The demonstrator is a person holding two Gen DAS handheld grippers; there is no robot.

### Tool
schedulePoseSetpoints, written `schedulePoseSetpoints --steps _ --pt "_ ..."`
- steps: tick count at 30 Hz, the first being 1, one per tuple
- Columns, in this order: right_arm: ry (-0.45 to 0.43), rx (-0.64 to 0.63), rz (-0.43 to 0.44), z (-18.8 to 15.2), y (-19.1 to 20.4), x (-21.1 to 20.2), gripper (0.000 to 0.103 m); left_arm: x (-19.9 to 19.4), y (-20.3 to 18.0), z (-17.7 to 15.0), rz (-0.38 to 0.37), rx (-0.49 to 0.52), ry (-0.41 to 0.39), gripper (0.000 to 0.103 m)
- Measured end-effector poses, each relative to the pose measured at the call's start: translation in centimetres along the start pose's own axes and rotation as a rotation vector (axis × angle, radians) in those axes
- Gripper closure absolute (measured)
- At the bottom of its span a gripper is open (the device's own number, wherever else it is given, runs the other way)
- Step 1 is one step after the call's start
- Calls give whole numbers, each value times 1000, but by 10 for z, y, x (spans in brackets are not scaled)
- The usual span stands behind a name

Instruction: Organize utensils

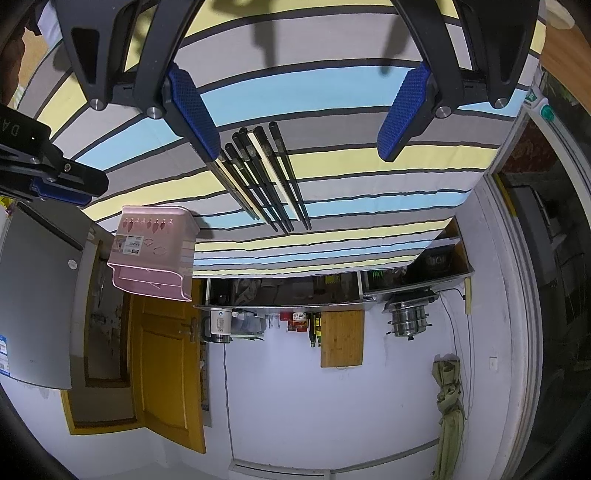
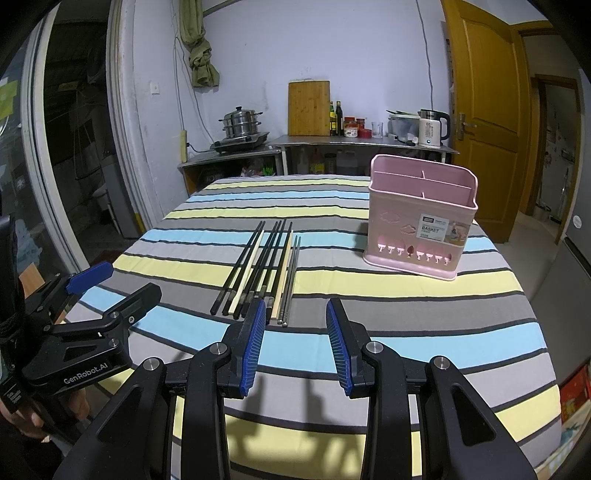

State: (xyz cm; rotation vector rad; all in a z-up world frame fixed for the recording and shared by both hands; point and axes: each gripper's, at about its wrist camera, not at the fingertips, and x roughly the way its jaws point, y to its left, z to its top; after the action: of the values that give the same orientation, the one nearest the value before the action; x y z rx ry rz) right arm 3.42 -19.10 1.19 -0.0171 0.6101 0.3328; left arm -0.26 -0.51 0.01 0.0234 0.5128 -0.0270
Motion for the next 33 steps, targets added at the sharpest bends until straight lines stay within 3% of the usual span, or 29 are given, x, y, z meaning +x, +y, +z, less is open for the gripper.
schedulePoseSetpoints --steps 22,33 --pt "33 -3 -1 0 0 19 68 21 6 2 -19 -12 27 16" --pt "60 0 12 12 -3 44 68 64 23 12 -44 -50 124 16"
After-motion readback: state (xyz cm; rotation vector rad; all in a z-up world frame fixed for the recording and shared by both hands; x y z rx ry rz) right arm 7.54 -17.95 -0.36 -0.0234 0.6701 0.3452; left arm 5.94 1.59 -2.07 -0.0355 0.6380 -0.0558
